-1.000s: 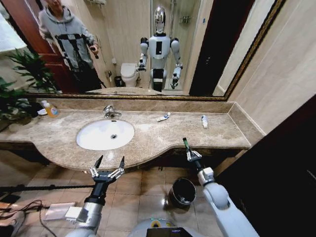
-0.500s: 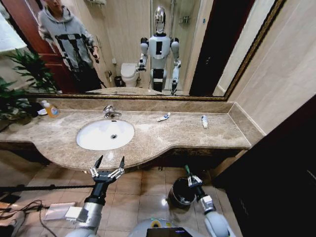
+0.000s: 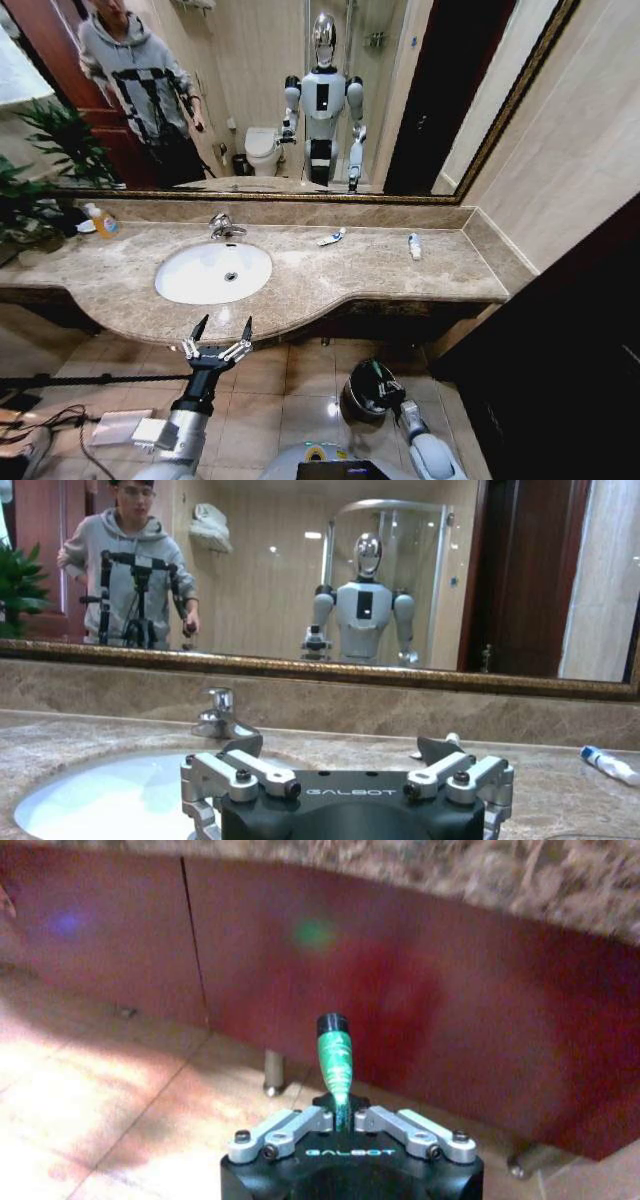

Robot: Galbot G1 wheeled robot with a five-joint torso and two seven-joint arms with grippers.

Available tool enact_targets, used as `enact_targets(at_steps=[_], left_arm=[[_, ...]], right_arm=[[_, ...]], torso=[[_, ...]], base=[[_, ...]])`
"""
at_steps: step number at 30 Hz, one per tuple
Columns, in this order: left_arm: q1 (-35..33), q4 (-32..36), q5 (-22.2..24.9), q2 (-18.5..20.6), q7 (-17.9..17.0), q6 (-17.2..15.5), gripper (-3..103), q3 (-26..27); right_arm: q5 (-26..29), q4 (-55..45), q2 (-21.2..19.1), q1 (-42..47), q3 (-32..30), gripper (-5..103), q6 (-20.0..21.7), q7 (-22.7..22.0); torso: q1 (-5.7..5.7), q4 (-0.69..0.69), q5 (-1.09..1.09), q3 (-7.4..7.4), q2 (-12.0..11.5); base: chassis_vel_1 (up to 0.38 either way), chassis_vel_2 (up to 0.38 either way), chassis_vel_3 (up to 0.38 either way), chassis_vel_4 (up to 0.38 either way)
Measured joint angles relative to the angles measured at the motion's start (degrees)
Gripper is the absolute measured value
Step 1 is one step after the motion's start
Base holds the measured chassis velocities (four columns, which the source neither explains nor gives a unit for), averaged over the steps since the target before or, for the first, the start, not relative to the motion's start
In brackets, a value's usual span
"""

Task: Pick up the trash from the sink and place it in the trash bin.

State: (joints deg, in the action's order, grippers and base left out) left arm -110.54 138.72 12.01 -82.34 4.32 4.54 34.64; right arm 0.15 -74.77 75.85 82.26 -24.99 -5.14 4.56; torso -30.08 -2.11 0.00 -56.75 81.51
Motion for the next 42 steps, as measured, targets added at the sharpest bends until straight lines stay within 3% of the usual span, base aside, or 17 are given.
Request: enact_targets(at_steps=[17,24,34,38,40,42], left_arm=[[0.0,0.0,0.0,0.0,0.0,0.0,100,0.0],[0.0,0.0,0.0,0.0,0.0,0.0,100,0.0],[0.0,0.0,0.0,0.0,0.0,0.0,100,0.0],[0.0,0.0,0.0,0.0,0.0,0.0,100,0.0],[0.0,0.0,0.0,0.0,0.0,0.0,100,0.0],[0.0,0.0,0.0,0.0,0.0,0.0,100,0.0]], right_arm=[[-4.4,26.3,3.4,-15.9,0.5,6,0.1,3.4],[-8.8,43.0,5.5,-24.4,-0.2,6,-3.2,2.4],[-8.8,46.9,5.3,-26.0,-0.3,4,-3.8,2.0],[-8.8,46.8,5.4,-25.9,-0.3,20,-3.7,1.4],[-8.7,46.8,5.4,-25.8,-0.4,20,-3.6,1.2],[-8.7,46.5,5.3,-25.6,-0.4,36,-3.5,1.0]], torso=[[0.0,-0.01,0.0,0.0,0.0],[0.0,0.0,0.0,-0.01,0.0],[0.0,0.0,0.0,0.0,0.0],[0.0,0.0,0.0,0.0,0.0],[0.0,0.0,0.0,0.0,0.0],[0.0,0.0,0.0,0.0,0.0]], base=[[0.0,0.0,0.0,0.0],[0.0,0.0,0.0,0.0],[0.0,0.0,0.0,0.0],[0.0,0.0,0.0,0.0],[0.0,0.0,0.0,0.0],[0.0,0.0,0.0,0.0]])
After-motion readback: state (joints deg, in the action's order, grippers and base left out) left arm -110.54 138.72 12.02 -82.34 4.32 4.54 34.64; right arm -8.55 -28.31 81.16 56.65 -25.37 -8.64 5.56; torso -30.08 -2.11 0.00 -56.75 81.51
